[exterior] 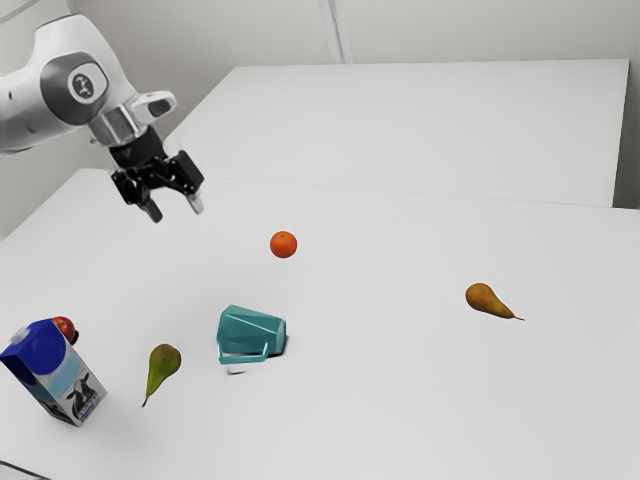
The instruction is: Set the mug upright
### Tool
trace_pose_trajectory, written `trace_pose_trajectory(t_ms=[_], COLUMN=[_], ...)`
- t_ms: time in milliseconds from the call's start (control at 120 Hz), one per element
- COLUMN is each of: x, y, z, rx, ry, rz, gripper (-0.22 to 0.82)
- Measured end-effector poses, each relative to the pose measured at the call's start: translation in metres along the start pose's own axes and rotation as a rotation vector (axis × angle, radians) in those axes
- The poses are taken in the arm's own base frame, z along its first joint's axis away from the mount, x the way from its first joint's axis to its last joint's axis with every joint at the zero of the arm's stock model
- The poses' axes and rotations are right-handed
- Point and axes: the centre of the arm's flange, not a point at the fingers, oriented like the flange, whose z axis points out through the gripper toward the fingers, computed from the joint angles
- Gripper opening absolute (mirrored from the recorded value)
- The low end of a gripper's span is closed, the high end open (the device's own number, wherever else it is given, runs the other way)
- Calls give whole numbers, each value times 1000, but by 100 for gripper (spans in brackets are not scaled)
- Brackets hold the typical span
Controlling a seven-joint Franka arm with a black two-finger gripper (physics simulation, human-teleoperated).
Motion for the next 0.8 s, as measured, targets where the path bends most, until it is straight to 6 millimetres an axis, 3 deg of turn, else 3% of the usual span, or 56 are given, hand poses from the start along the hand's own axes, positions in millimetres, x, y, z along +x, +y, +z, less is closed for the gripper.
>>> trace_pose_trajectory(t_ms=[242,383,600,800], x=[-33,-45,-39,-42], y=[-29,-40,-58,-69], z=[97,140,188,210], rx=[-237,-332,-399,-434], ry=[-24,30,108,159], rz=[-135,-181,-206,-182], gripper=[60,60,60,60])
